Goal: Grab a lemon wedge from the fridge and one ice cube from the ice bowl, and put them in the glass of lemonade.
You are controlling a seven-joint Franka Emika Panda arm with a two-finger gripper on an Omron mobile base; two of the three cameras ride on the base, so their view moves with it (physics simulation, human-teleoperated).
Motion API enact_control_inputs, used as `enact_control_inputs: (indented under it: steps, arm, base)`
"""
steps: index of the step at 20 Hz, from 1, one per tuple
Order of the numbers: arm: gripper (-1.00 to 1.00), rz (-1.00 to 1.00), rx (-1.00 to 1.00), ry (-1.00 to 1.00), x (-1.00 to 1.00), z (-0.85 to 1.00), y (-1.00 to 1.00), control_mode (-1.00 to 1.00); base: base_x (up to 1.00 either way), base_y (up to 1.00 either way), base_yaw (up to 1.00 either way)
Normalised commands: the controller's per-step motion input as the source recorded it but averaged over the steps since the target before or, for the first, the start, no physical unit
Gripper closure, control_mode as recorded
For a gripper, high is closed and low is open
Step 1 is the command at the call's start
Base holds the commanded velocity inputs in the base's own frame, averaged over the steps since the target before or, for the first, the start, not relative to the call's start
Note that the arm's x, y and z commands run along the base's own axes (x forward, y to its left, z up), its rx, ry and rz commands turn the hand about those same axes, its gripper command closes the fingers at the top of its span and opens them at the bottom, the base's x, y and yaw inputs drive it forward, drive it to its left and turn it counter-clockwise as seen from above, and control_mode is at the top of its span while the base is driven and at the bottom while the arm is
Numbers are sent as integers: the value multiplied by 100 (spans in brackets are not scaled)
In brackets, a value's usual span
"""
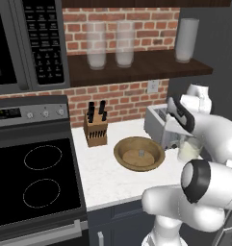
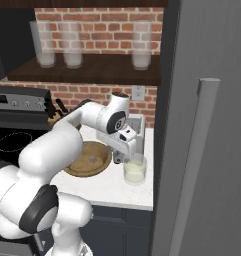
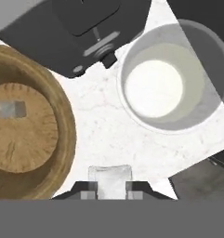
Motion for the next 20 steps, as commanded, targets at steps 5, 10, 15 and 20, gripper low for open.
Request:
enact_control_inputs:
  steps: [5, 10, 15, 20]
  arm:
    - [100, -51, -4, 18, 11, 8, -29, -100]
    - [100, -42, -4, 6, 0, 0, -25, -100]
    - [100, -24, -1, 2, 20, -2, -30, -100]
    - [100, -16, 0, 0, 29, -16, -10, -100]
  base:
    - [0, 0, 0]
    - [0, 0, 0]
    - [0, 0, 0]
    - [0, 0, 0]
